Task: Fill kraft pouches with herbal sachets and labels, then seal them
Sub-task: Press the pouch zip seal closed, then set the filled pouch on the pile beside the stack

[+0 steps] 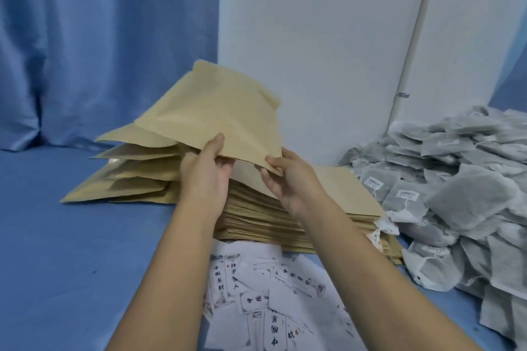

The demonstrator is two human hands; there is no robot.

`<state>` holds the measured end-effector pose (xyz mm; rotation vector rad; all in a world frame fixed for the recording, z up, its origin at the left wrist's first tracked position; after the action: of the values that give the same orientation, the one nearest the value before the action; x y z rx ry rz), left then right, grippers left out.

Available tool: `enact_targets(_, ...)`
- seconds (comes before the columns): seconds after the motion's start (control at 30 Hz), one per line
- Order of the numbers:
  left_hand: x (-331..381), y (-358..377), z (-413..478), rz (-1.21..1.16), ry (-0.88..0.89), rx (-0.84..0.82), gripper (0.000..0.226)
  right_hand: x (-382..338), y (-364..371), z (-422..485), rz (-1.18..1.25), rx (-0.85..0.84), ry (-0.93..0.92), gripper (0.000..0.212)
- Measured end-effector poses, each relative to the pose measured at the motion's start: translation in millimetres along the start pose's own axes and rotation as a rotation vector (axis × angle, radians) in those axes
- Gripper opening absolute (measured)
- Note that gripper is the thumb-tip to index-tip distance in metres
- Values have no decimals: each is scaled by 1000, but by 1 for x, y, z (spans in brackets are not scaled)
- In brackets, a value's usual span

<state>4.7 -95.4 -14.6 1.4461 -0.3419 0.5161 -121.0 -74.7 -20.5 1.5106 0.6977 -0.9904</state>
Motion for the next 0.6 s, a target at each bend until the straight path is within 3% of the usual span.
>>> enact_targets(0.13, 35, -14, 51, 78, 7, 64, 12, 5, 73, 48, -85, -42, -6, 40)
enact_targets(0.3, 60, -47, 115, 515, -127, 197, 20, 34, 119, 104, -240, 12, 28, 36)
enact_targets(0.4, 67, -56, 139, 387, -156, 203, 22, 48, 128, 125, -265, 83, 55, 33)
enact_targets(0.53, 72, -54, 153, -36, -89, 135, 13, 54, 133, 135, 95, 4, 153, 17)
enact_targets(0.6, 73, -58, 153, -143, -15, 155, 15, 58, 130, 133, 157, -18, 159, 7)
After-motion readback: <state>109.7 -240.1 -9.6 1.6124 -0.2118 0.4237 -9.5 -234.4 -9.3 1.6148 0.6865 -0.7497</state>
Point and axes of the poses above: each hand's wrist, its own z-axis towards the middle knuckle, its own y-axis out of the palm, x = y × z, the point moved 2 cm from there along z, towards the middle knuckle, and after that the axes turned 3 degrees about -z, right-handed, at the moved point
